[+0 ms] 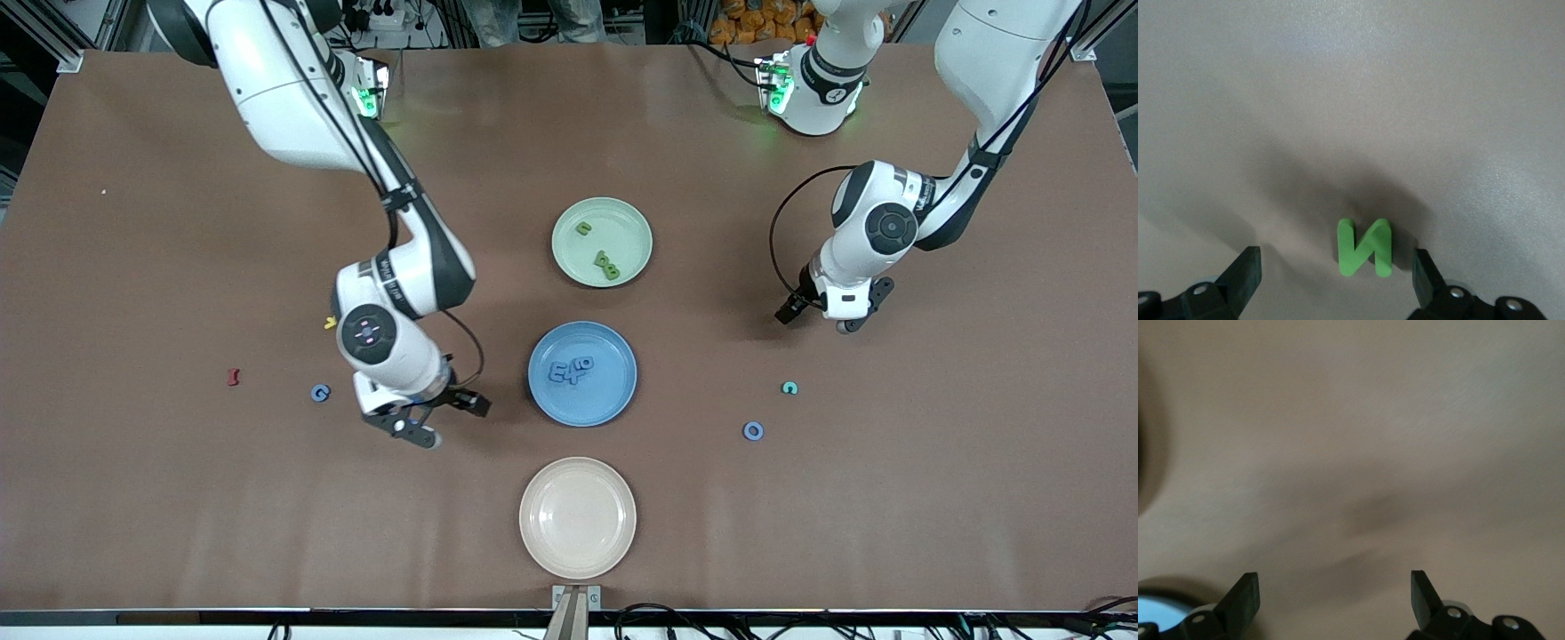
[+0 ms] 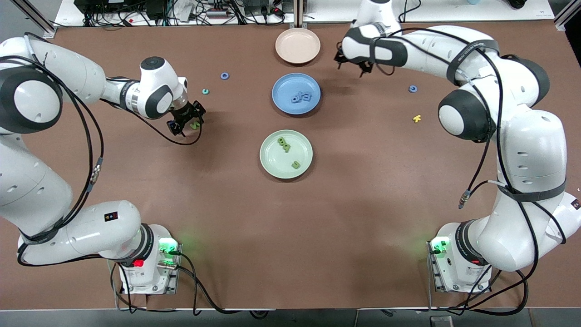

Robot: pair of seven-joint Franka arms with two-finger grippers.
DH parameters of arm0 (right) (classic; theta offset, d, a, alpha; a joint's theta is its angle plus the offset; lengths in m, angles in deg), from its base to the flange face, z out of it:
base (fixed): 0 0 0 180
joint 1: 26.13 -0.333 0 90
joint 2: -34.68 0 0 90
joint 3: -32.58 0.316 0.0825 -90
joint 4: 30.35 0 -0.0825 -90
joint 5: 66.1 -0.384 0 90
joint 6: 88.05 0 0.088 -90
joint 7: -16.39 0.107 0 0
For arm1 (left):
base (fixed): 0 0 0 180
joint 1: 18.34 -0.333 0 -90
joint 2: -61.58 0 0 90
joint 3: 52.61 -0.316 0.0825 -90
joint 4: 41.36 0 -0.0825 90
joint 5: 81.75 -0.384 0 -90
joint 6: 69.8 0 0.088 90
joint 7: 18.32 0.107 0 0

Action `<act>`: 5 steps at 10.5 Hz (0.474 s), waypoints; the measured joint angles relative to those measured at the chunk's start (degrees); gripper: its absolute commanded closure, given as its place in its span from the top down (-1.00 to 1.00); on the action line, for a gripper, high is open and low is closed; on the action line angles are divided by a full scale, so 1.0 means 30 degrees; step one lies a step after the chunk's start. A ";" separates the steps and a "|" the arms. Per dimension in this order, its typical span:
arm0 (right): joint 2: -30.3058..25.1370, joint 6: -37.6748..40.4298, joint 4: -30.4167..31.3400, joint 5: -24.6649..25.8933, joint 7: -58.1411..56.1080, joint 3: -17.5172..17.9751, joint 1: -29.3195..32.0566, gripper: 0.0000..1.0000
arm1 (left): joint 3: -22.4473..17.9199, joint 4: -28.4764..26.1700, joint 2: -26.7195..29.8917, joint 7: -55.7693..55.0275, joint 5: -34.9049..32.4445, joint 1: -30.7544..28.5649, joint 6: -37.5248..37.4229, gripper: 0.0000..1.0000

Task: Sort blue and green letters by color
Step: 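Carry the green N to the green plate while the right gripper grasps G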

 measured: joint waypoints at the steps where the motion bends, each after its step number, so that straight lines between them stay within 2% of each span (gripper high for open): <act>1: -0.0103 0.0632 -0.0007 0.0000 -0.1424 -0.0359 0.0391 1.00 | -0.0008 -0.0022 -0.0023 -0.0005 0.0000 0.0013 0.0151 1.00; 2: -0.0242 0.1354 -0.0007 -0.0001 -0.2746 -0.0794 0.0759 1.00 | -0.0016 -0.0025 -0.0048 -0.0008 0.0000 0.0015 0.0294 1.00; 3: -0.0436 0.1853 0.0074 -0.0005 -0.4047 -0.1180 0.1093 1.00 | -0.0036 -0.0032 -0.0096 -0.0011 0.0000 0.0018 0.0491 0.66; 4: -0.0686 0.2028 0.0301 -0.0006 -0.5479 -0.1442 0.1490 1.00 | -0.0112 -0.0034 -0.0175 -0.0026 0.0000 0.0029 0.0715 -0.88; 5: -0.1013 0.2035 0.0669 -0.0006 -0.6855 -0.1522 0.1968 1.00 | -0.0208 -0.0034 -0.0298 -0.0035 0.0001 0.0030 0.0916 -1.00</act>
